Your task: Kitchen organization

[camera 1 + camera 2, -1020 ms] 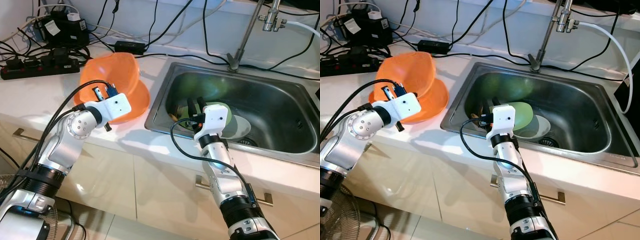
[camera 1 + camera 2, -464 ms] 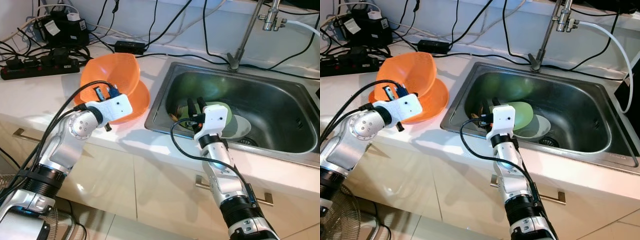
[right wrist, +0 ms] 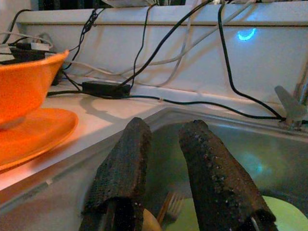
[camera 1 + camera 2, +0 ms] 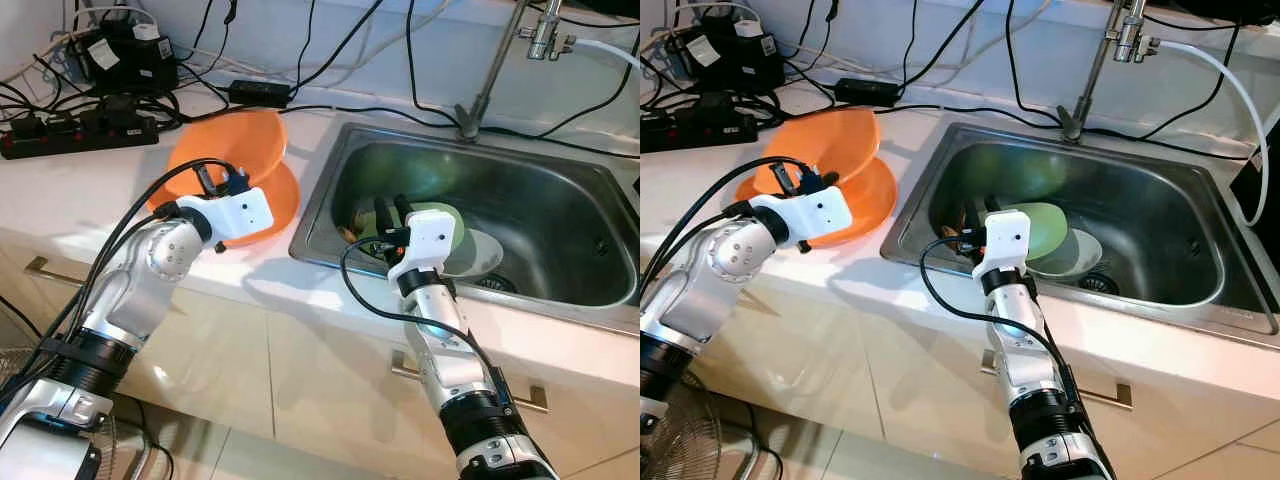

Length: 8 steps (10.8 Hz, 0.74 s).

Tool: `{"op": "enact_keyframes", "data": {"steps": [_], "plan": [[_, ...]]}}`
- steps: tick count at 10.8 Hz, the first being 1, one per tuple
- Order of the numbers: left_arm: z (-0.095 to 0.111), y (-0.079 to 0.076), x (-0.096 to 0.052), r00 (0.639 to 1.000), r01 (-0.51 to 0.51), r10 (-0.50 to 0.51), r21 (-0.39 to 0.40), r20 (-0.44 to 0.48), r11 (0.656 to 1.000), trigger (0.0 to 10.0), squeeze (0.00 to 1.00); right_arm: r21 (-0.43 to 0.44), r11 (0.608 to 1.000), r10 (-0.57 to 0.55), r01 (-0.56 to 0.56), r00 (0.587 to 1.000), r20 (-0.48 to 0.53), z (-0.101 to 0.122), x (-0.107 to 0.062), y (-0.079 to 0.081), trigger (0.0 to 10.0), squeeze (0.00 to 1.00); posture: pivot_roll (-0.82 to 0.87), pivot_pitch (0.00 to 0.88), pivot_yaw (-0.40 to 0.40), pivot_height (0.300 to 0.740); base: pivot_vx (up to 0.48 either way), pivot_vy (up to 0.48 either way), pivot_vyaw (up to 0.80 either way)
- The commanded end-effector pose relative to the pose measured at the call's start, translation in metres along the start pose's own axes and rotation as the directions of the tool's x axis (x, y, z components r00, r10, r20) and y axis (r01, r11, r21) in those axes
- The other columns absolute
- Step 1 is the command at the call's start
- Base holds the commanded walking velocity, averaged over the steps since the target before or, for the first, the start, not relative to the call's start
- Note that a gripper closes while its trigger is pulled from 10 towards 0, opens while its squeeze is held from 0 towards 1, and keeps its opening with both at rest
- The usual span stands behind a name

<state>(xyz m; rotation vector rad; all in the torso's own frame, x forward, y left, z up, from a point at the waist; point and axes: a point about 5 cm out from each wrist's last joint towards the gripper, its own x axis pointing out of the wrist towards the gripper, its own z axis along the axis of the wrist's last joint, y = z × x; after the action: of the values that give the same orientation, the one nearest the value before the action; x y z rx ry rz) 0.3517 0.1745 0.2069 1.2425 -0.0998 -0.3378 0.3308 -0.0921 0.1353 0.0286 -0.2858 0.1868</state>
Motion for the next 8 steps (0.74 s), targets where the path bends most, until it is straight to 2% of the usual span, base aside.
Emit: {"op": "enact_keyframes", "data": {"steps": [1,2,3,4,5,7,8], "plan": [[0.018,0.023,0.002,0.991,-0.112,0.109,0.044,0.075,0.993,10.0,0.0,0.004,1.0,-0.008,0.008,1.0,-0.011,-0.001,0.002,-0.002,10.0,0.0,0.22,0.0,-0.036,0.74,0.0,0.0,0.0],[0.018,0.022,0.002,0.992,-0.105,0.105,0.002,0.07,0.994,10.0,0.0,0.005,1.0,-0.007,0.007,1.0,-0.011,-0.001,0.002,-0.002,10.0,0.0,0.22,0.0,-0.034,0.74,0.0,0.0,0.0],[0.013,0.016,0.002,0.996,-0.073,0.075,-0.044,0.049,0.996,10.0,0.0,0.005,1.0,-0.009,0.009,1.0,-0.012,-0.001,0.002,-0.002,10.0,0.0,0.22,0.0,-0.034,0.74,0.0,0.0,0.0],[0.012,0.01,0.002,0.997,-0.046,0.05,-0.065,0.051,0.997,4.0,0.0,0.004,1.0,-0.012,0.012,1.0,-0.013,-0.001,0.002,-0.003,10.0,0.0,0.22,0.0,-0.034,0.74,0.0,0.0,0.0],[0.013,0.008,0.003,0.998,-0.023,0.026,-0.047,0.06,0.999,0.0,0.0,0.003,1.0,-0.013,0.014,1.0,-0.014,-0.001,0.002,-0.003,10.0,0.0,0.22,0.0,-0.035,0.74,0.0,0.0,0.0],[0.015,0.007,0.001,0.998,-0.038,0.038,0.008,0.059,0.999,0.0,0.0,0.003,1.0,-0.014,0.014,1.0,-0.013,-0.001,0.002,-0.004,10.0,0.0,0.22,0.0,-0.036,0.74,0.0,0.0,0.0],[0.016,0.007,0.001,0.997,-0.044,0.044,0.003,0.066,0.999,0.0,0.0,0.001,1.0,-0.015,0.015,1.0,-0.012,-0.001,0.003,-0.004,10.0,0.0,0.22,0.0,-0.037,0.74,0.0,0.0,0.0]]}}
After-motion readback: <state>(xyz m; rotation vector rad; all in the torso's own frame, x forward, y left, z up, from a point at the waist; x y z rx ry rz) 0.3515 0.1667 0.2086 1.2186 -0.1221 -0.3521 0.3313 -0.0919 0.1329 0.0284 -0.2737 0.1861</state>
